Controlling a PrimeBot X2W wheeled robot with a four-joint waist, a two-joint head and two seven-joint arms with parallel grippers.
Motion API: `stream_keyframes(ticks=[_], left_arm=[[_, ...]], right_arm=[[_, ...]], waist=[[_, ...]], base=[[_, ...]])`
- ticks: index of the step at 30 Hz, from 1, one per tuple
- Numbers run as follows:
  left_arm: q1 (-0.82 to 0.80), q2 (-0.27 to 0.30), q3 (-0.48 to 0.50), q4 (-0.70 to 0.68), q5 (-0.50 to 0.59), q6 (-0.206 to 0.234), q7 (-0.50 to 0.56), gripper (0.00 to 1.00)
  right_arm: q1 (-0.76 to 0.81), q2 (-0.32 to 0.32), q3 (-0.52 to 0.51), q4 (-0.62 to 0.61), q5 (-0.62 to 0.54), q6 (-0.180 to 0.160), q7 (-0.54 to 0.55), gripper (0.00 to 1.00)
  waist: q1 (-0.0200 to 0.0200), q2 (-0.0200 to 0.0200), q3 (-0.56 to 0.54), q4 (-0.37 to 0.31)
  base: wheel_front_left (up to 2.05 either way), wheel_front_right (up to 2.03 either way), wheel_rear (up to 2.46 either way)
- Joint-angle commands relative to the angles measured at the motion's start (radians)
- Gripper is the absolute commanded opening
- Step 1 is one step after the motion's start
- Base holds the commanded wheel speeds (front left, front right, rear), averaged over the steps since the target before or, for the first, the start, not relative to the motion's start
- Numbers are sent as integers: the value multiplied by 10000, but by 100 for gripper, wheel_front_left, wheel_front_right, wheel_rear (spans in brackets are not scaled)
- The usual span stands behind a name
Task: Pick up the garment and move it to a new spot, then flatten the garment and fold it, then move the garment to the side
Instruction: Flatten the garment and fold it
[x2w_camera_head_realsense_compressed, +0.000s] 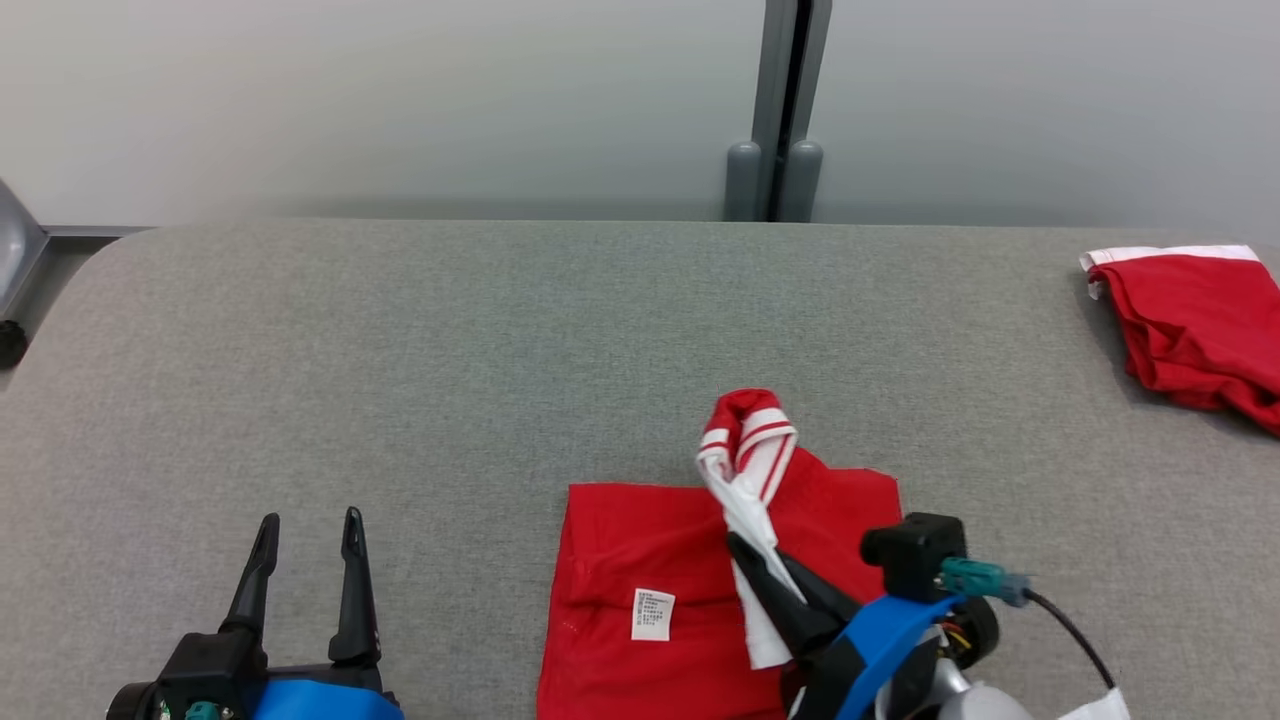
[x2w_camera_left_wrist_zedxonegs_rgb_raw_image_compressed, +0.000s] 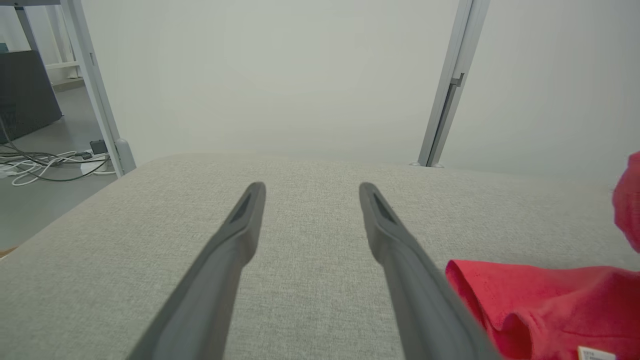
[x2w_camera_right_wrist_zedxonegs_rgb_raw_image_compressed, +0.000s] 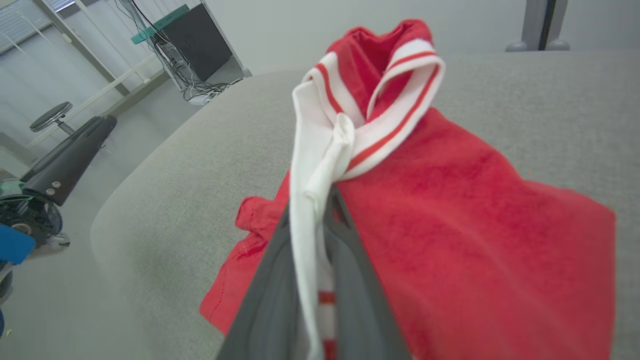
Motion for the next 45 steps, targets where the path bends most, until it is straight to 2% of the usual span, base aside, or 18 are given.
stream_keyframes(ticks=[1, 7, 17, 18, 19, 20, 21, 27, 33, 39, 40, 45], left_arm=[[-200, -8, 8, 45, -44, -36, -42, 100], [-305, -6, -97, 143, -67, -87, -44, 100], [-365, -8, -296, 255, -168, -34, -42, 100], [-369, -8, -305, 263, -165, -24, -42, 100], [-376, -8, -314, 272, -169, -20, -42, 100], [-381, -6, -308, 286, -169, -22, -42, 100], [-390, -6, -303, 298, -172, -26, -44, 100], [-441, -7, -217, 344, -144, -69, -42, 100], [-395, -5, -130, 336, -25, -109, -42, 100], [-300, -7, -22, 295, 72, -154, -42, 100], [-300, -7, -22, 295, 72, -154, -42, 100], [-245, -7, 32, 284, 152, -163, -42, 100]], right_arm=[[-251, 82, 200, 206, 76, 4, -141, 0], [-996, 212, 1055, 1168, 254, 4, -620, 0], [-1938, 218, 2368, 2596, 1508, 6, -1580, 0], [-2021, 219, 2501, 2793, 1574, 6, -1637, 5], [-2133, 217, 2635, 3005, 1540, 4, -1654, 35], [-2216, 219, 2720, 3166, 1539, 4, -1725, 89], [-2298, 219, 2794, 3320, 1578, 4, -1800, 100], [-2740, 214, 2664, 3893, 1392, 4, -2664, 100], [-2927, -22, 1361, 4430, 244, 4, -3588, 100], [-2322, -525, -273, 3865, -699, 4, -3969, 100], [-2322, -525, -273, 3865, -699, 4, -3969, 100], [-1577, -740, -1502, 2885, -1373, 4, -4032, 100]], waist=[[0, 0, 18, 82], [0, 0, 48, 370], [0, 0, 79, 741], [0, 0, 79, 755], [0, 0, 86, 765], [0, 0, 86, 767], [0, 0, 93, 763], [0, 0, 95, 571], [0, 0, -36, 200], [0, 0, -205, -234], [0, 0, -205, -234], [0, 0, -334, -586]], base=[[0, 0, 0], [0, 0, 0], [0, 0, 0], [0, 0, 0], [0, 0, 0], [0, 0, 0], [0, 0, 0], [0, 0, 0], [0, 0, 0], [0, 0, 0], [0, 0, 0], [0, 0, 0]])
